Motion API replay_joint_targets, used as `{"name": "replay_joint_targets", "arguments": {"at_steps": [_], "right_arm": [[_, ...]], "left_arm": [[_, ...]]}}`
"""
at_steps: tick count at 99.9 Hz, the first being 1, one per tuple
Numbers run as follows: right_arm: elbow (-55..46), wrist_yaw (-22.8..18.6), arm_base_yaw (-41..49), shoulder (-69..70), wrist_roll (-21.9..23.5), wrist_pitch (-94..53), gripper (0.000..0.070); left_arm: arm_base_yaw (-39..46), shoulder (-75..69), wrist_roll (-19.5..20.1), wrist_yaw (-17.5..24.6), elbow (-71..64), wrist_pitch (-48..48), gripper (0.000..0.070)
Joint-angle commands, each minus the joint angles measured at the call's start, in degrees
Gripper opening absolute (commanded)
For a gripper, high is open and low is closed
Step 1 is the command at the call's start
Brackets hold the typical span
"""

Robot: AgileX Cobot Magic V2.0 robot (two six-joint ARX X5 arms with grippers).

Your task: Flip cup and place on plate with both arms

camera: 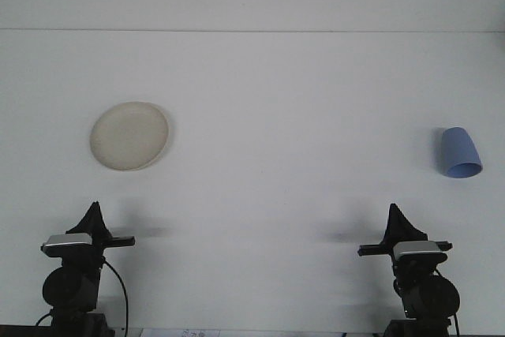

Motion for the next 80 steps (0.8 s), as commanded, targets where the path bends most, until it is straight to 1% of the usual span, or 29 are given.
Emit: {"name": "replay_joint_targets", "arguments": {"at_steps": [1,6,14,36,40,47,54,58,69,72,75,76,80], "right_arm": [[-0.11,-0.11,0.04,-0.04,1.01,0.79,0.0004],[-0.11,-0.2,0.07,-0.04,1.68,0.81,0.0004],[-0.11,-0.2,0.07,-0.04,5.29,0.76,0.0004],[0.0,0.22,0.07,-0.04,11.37,1.81,0.0003],[0.48,1.27,0.07,-0.04,13.14,2.45,0.0002],[2.91,5.2,0.07,0.0,15.41,1.53,0.0002],[6.8,9.05,0.07,0.96,15.32,-0.44,0.0002],[9.53,10.43,0.07,2.16,14.69,-1.57,0.0002],[18.45,10.6,0.07,7.74,9.49,-4.52,0.0009],[21.16,10.58,0.07,9.77,8.31,-5.2,0.0039],[23.47,10.58,0.07,11.54,7.48,-6.36,0.0098],[24.28,10.6,0.07,12.17,7.19,-6.71,0.0148],[27.28,10.62,0.07,14.71,6.12,-8.28,0.0303]], "left_arm": [[0.11,-0.09,-0.52,-0.13,-1.09,0.57,0.0013],[0.11,-0.09,-0.52,-0.13,-1.09,0.59,0.0013],[0.11,-0.09,-0.5,-0.13,-1.09,0.59,0.0013],[0.11,-0.09,-0.52,-0.13,-1.09,0.59,0.0014],[0.11,-0.09,-0.52,-0.13,-1.09,0.57,0.0014],[0.11,-0.09,-0.5,-0.13,-1.09,0.59,0.0014],[0.11,-0.09,-0.52,-0.13,-1.09,0.59,0.0014],[0.11,-0.09,-0.52,-0.13,-1.09,0.57,0.0014],[0.11,-0.09,-0.5,-0.13,-1.09,0.57,0.0014],[0.11,-0.09,-0.52,-0.13,-1.09,0.59,0.0014],[0.11,-0.09,-0.52,-0.13,-1.09,0.59,0.0014],[0.11,-0.09,-0.52,-0.13,-1.09,0.59,0.0014],[0.11,-0.09,-0.52,-0.13,-1.09,0.57,0.0014]]}}
